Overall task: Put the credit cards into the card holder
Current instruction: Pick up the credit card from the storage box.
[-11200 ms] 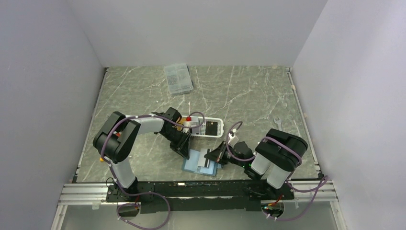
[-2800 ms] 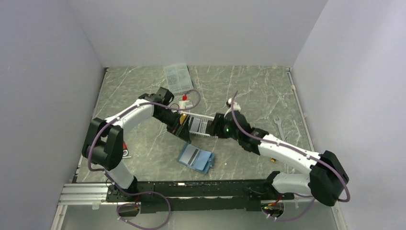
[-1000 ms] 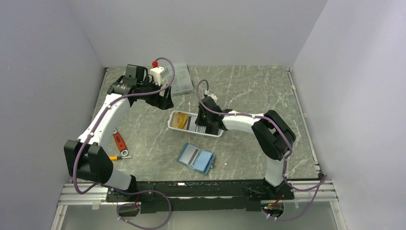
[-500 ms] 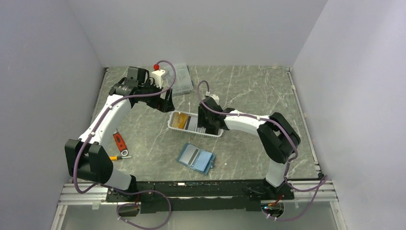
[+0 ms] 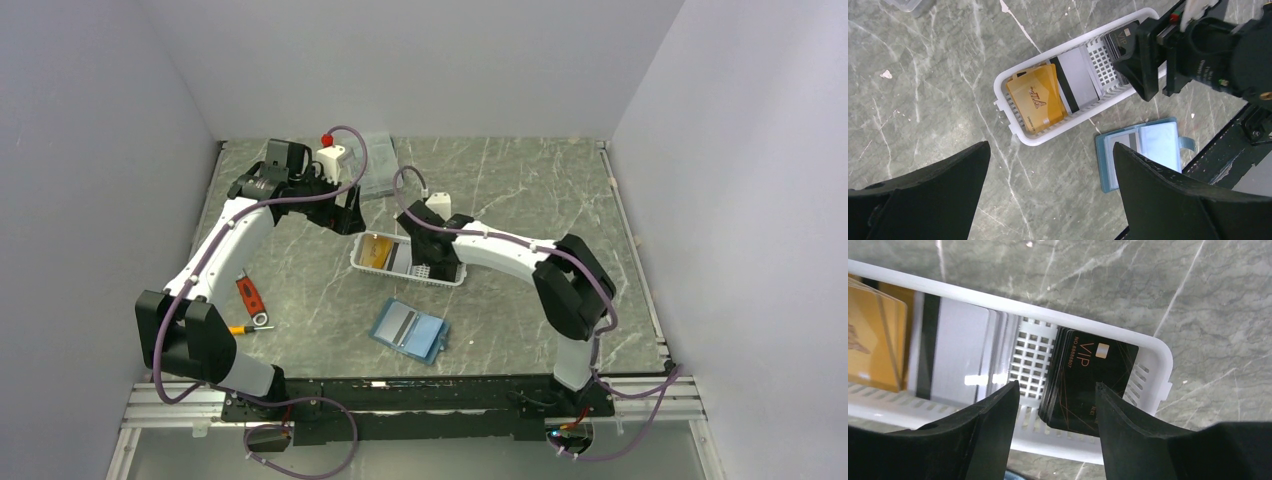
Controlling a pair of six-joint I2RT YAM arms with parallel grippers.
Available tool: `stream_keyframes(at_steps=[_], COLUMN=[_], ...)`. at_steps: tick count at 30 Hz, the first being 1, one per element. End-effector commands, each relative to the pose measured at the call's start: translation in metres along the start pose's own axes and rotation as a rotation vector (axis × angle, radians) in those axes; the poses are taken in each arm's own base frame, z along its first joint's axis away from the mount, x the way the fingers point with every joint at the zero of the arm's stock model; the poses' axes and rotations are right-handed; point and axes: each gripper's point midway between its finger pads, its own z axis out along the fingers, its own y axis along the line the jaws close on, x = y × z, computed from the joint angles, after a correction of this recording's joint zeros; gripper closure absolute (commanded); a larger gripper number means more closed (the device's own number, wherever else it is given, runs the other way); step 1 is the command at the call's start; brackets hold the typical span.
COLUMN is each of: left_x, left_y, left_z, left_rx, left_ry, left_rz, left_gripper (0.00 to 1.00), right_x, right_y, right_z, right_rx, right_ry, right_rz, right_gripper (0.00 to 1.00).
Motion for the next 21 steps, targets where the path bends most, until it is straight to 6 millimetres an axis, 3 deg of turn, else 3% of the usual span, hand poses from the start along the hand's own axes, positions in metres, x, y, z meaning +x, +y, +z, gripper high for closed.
stream_keyframes(at_steps=[1, 16, 21], left_x=[-0.006, -0.005, -0.001], left_y=[-0.010, -0.012, -0.012], left_z=[-0.005, -0.004, -0.002], left_rx=[0.030, 0.041, 0.049], left_ry=[-0.027, -0.033, -0.028], left_rz=[0.004, -0.001, -0.009], left_gripper=[0.01, 0.02, 0.04], right_x=[0.011, 0.038, 0.036], right_y=[-0.013, -0.007, -0.006], right_z=[0.006, 0.029, 0.032], right_rx=[0.104, 0.083, 0.086], right_ry=[0.042, 0.085, 0.080], right_rz=[-0.020, 0.019, 0.027], right_gripper=[0.40, 0.49, 0.64])
